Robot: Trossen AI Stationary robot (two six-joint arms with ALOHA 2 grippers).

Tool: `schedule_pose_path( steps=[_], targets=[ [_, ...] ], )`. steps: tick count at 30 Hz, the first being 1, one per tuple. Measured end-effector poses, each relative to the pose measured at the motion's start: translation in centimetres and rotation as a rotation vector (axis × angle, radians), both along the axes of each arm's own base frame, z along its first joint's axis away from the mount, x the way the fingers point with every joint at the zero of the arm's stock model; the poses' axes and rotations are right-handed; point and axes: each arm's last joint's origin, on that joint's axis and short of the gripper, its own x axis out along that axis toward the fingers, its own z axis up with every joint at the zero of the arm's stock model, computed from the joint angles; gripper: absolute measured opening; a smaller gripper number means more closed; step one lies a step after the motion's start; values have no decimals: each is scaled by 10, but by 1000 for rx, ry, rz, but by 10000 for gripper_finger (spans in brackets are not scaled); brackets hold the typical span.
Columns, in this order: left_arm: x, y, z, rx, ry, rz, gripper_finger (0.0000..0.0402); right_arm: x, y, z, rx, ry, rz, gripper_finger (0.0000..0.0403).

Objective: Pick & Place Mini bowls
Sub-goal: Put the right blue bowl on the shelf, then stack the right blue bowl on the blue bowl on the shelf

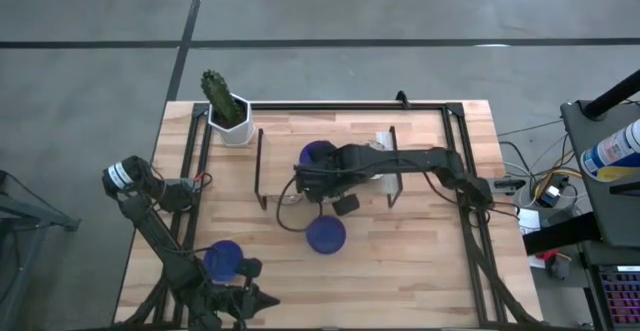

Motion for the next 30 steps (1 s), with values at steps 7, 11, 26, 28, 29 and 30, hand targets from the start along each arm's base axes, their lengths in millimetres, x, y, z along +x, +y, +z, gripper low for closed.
schedule_pose_path(
  steps=[7, 11, 26, 28, 29, 30],
  targets=[
    [4, 3, 0, 6, -13, 32, 0, -22, 39, 32, 58, -124, -36, 116],
    [11, 9, 1, -15, -39, 117, 0, -36, 66, 45, 124, -174, -61, 110],
    [52, 46, -1, 139, 13, 115, 114, -88, 182, 46, 224, -219, -23, 103],
    [56, 49, -1, 146, 31, 86, 127, -99, 197, 44, 193, -245, -17, 101],
    [58, 51, -2, 141, 42, 74, 133, -104, 206, 43, 179, -259, -11, 100],
    [60, 54, -2, 135, 56, 63, 137, -109, 213, 42, 167, -271, -5, 99]
  ],
)
